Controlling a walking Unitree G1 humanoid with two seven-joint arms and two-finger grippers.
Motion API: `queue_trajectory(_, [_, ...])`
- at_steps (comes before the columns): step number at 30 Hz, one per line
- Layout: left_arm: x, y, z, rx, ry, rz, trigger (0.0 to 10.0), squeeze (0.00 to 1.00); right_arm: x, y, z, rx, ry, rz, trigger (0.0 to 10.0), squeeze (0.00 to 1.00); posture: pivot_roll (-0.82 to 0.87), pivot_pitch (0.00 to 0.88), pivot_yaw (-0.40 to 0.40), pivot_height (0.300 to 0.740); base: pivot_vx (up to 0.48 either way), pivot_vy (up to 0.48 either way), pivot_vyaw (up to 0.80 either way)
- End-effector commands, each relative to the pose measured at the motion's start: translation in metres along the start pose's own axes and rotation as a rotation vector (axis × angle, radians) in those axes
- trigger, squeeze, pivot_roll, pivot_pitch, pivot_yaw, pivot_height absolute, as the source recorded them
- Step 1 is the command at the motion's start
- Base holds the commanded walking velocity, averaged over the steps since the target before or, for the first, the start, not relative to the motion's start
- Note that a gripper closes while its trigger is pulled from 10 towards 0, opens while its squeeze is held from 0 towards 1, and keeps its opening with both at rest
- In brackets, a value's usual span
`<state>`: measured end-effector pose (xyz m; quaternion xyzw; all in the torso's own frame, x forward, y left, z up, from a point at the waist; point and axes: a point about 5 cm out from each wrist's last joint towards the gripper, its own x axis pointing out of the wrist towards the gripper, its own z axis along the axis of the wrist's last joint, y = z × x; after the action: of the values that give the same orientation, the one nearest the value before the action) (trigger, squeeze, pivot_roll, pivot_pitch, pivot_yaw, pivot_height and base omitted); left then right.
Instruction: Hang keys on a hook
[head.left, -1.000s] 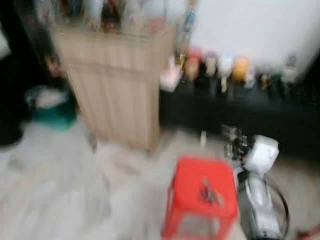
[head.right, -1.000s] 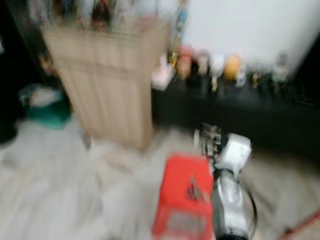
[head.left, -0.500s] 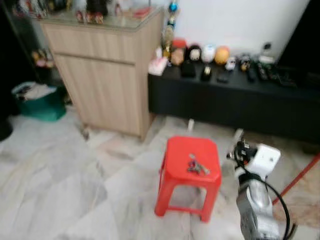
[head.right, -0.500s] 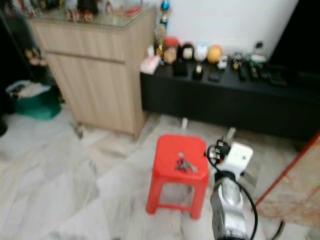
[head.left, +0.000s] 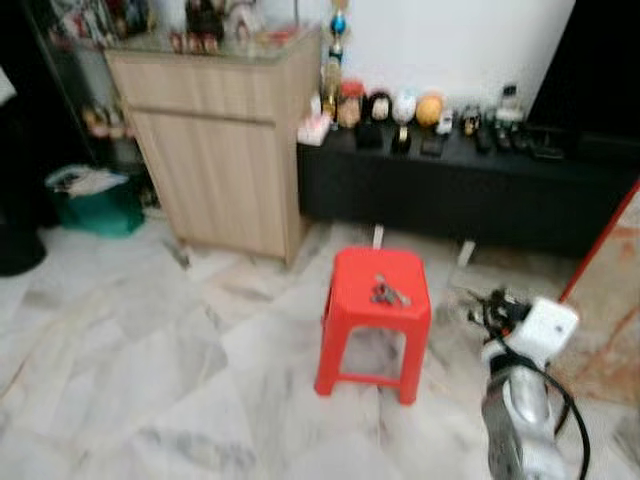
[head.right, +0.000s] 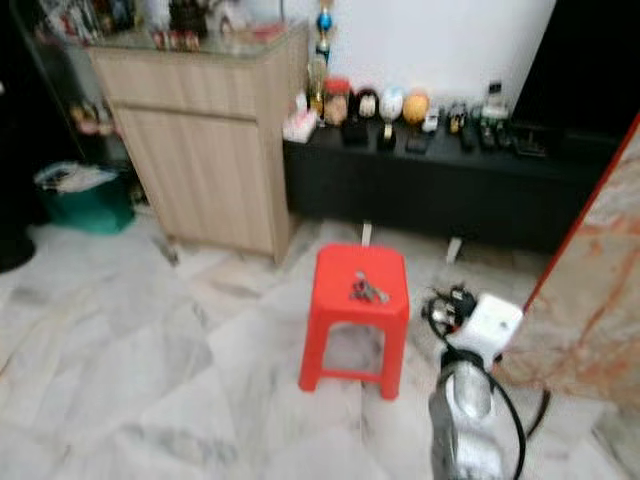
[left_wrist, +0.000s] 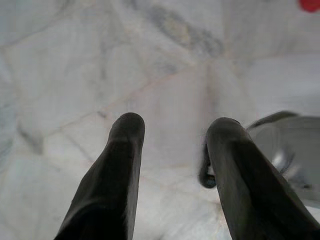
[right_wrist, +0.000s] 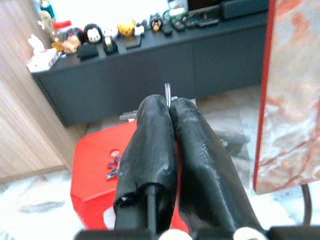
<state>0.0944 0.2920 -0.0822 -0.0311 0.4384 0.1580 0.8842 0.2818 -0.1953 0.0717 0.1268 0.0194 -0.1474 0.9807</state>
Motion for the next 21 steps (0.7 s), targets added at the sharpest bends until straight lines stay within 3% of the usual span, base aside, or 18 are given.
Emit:
queue_trajectory(1, [0.002,0.0,0.006,0.001,-0.017,-0.007,10.0,0.0,0.004,0.002,0.011,-0.011,-0.046,0.005,10.0,0.0,0.09,0.0,-0.065,0.718,0.0,0.0,0.0])
queue_trajectory(9, [0.002,-0.005,0.005,0.021,-0.007,-0.031,10.0,0.0,0.005,0.002,0.012,-0.012,-0.05,-0.002,10.0,0.0,0.09,0.0,-0.066,0.718,0.0,0.0,0.0])
queue_trajectory(21, [0.005,-0.018,0.005,0.031,-0.014,-0.048,10.0,0.0,0.006,0.001,0.013,-0.013,-0.052,-0.017,10.0,0.0,0.08,0.0,-0.067,0.718,0.0,-0.406,0.0])
